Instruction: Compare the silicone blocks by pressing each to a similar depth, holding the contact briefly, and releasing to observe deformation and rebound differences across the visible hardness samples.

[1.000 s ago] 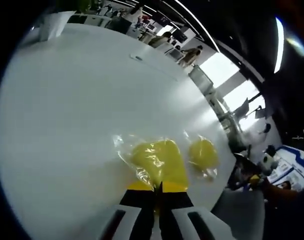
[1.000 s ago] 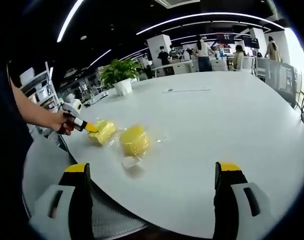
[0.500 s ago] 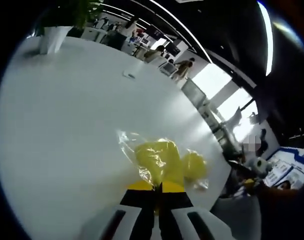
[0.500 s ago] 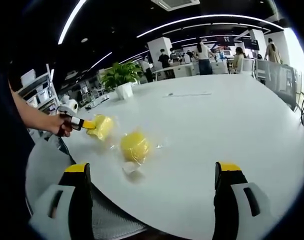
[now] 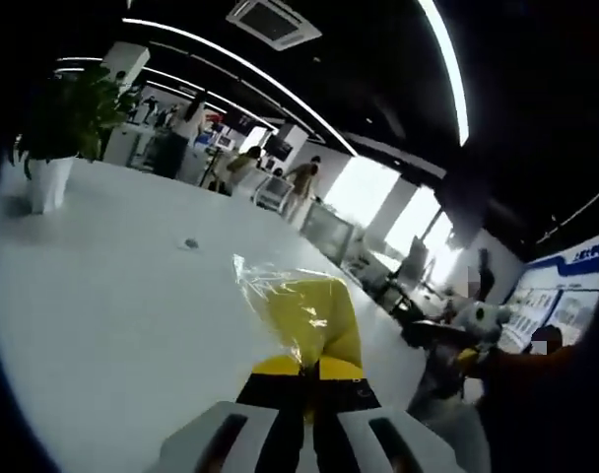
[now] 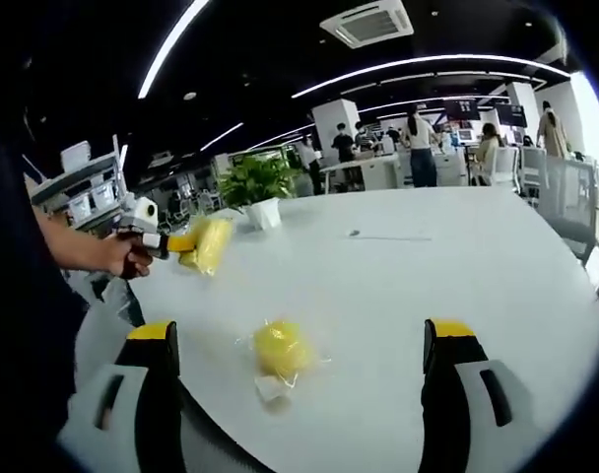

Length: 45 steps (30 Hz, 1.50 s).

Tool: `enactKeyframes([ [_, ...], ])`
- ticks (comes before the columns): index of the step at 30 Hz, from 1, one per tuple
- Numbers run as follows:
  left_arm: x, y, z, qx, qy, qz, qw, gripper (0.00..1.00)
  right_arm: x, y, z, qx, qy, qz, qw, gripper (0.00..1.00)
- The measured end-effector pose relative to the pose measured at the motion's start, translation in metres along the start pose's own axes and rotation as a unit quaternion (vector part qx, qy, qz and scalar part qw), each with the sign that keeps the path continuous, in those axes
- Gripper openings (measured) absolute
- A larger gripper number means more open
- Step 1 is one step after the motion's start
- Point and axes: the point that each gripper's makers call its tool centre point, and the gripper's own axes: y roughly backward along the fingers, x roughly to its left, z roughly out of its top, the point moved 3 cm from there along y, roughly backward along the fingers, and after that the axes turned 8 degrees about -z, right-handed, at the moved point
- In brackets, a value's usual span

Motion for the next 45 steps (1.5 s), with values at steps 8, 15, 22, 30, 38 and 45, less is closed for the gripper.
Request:
enactKeyframes([
  [8, -0.032, 0.002, 0.042, -0.038, -0.043, -0.039, 0.9976, 0.0, 0.027, -0.007, 0.054, -0.028, 0.042, 0.058, 0.997, 0.96],
  [15, -0.07, -0.006, 0.065, -0.054, -0.094, -0.067, 0.9918, 0.0, 0.057, -0.015, 0.104, -0.046, 0.08, 0.116, 0.989, 0.96],
  [22, -0.096, -0.006, 0.08, -0.058, -0.134, -0.085, 0.9857, 0.0, 0.084, -0.026, 0.148, -0.061, 0.098, 0.161, 0.9801, 0.96],
  [30, -0.118, -0.008, 0.079, -0.052, -0.151, -0.105, 0.9816, 0.0, 0.115, -0.038, 0.171, -0.071, 0.065, 0.217, 0.9714, 0.79],
  [38, -0.132, -0.008, 0.077, -0.051, -0.159, -0.117, 0.9791, 0.0, 0.138, -0.054, 0.173, -0.044, 0.02, 0.261, 0.964, 0.59],
  [45, -0.136, -0.009, 0.076, -0.053, -0.164, -0.121, 0.9775, 0.0, 0.153, -0.061, 0.164, -0.02, 0.019, 0.289, 0.9568, 0.43],
])
